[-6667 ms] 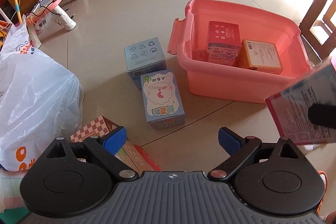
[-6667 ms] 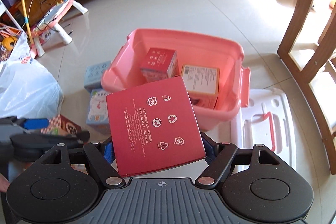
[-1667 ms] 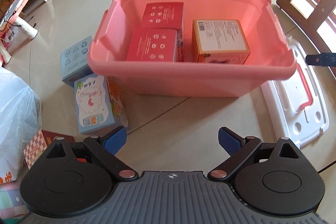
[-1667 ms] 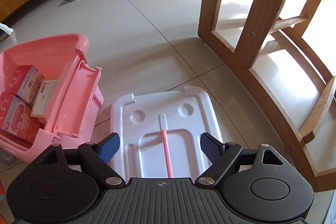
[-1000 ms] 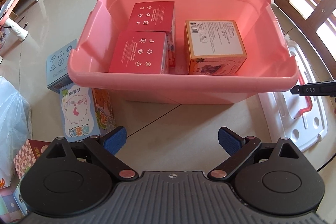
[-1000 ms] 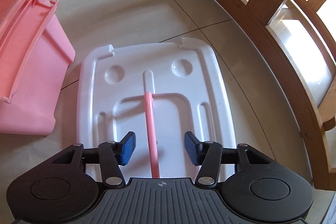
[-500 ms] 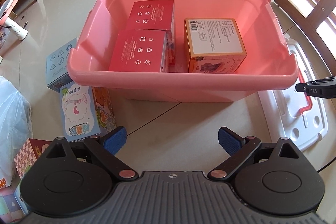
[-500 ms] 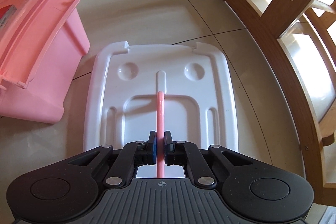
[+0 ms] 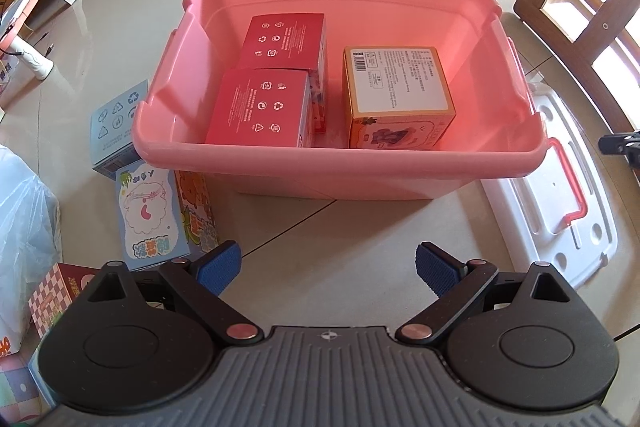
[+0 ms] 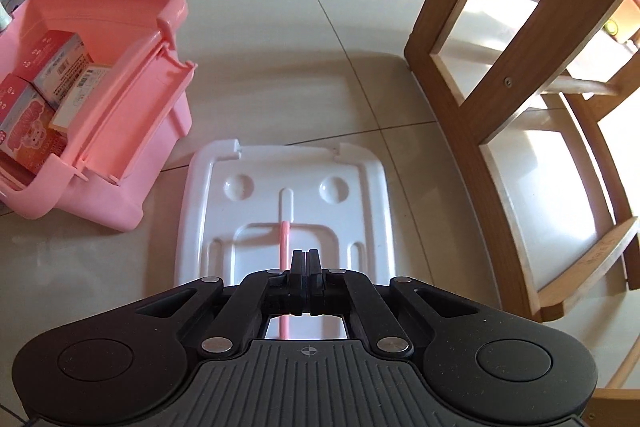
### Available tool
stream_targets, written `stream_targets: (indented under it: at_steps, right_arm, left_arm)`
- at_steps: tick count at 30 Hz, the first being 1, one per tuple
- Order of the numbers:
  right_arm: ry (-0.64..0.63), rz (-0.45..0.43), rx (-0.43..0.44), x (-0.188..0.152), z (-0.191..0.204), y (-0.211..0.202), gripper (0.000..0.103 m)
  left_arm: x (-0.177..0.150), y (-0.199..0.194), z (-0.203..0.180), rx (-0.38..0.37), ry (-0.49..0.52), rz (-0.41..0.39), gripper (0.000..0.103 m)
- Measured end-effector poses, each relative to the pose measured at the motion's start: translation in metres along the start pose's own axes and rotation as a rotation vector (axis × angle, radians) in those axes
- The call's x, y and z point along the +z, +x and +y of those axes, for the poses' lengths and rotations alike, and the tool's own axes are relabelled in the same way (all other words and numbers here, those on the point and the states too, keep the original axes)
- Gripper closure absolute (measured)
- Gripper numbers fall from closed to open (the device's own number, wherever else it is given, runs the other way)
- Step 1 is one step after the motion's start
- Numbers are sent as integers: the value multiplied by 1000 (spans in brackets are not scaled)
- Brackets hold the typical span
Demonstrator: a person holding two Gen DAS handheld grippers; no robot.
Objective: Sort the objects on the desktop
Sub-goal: 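Adjust the right gripper's grip on the pink lid handle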
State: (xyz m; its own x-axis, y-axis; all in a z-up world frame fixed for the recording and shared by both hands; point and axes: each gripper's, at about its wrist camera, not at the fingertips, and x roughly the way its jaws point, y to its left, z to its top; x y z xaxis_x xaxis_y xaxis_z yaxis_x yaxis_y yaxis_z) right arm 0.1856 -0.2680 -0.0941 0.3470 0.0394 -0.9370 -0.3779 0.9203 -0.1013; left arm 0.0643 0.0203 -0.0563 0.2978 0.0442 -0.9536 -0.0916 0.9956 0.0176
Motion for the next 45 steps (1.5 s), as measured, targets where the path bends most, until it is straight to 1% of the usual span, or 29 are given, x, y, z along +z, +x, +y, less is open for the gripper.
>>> stream_targets:
  at_steps: [1, 2, 3, 4, 5, 6, 8, 12, 16, 20, 22, 24, 25, 27, 28, 29, 30, 31, 39, 41, 45]
  right_arm:
    - [7, -1, 5, 1, -3, -3, 102]
    - [27, -2, 16, 2, -7, -4, 96]
    - [45, -9, 28, 1, -9, -3, 79]
    - [61, -19, 43, -2, -9, -2, 67]
    - [76, -28, 59, -4, -9, 0, 49]
    - [83, -30, 74, -7, -8, 3, 48]
    - [57, -7, 79, -11, 0, 14, 48]
    - [-28, 49, 24, -16, 16, 43, 48]
    - [-28, 98, 8, -18, 20, 68, 48]
    - [-27, 117, -14, -24, 23, 82, 49]
    - [-2, 125, -4, -24, 22, 88, 52]
    - [15, 124, 22, -25, 21, 91, 62]
    - [16, 128, 36, -26, 21, 92, 64]
    - [23, 126, 63, -27, 20, 92, 73]
    - [31, 129, 69, -26, 19, 92, 74]
    - [40, 134, 68, -26, 18, 92, 79]
    - [47, 138, 68, -25, 17, 92, 90]
    - [50, 142, 65, -25, 17, 91, 94]
    - [-34, 161, 59, -27, 22, 83, 97]
    - [-37, 158, 60, -28, 19, 76, 97]
    - [-38, 139, 33, -30, 9, 57, 97]
  left_arm:
    - [-1, -2, -1, 0, 2, -4, 7]
    - [-2, -4, -1, -1, 8, -8, 7]
    - [-3, -6, -2, -3, 14, -12, 7]
    - [-5, -7, -3, -4, 24, -14, 7]
    - [-6, -8, -3, -2, 33, -15, 7]
    - [-7, -8, -3, 3, 38, -14, 7]
    - [-9, -7, 0, 9, 42, -6, 7]
    - [-9, -3, 7, 15, 17, 9, 7]
    - [-6, 2, 7, 18, 14, 20, 7]
    - [-4, 7, 3, 14, 21, 26, 7]
    - [-2, 9, 1, 8, 23, 29, 7]
    - [-1, 10, 0, 0, 27, 29, 7]
    - [-1, 11, -1, -1, 30, 29, 7]
    - [-1, 11, -1, -1, 31, 29, 7]
    - [0, 11, -1, -1, 31, 28, 7]
    - [0, 11, -1, -1, 29, 29, 7]
    - [0, 12, 0, 0, 27, 30, 7]
    - [0, 12, 0, 1, 25, 32, 7]
    - [-1, 10, 1, 7, 21, 27, 7]
    - [0, 9, 1, 5, 18, 24, 7]
    - [1, 5, -3, -3, 22, 16, 7]
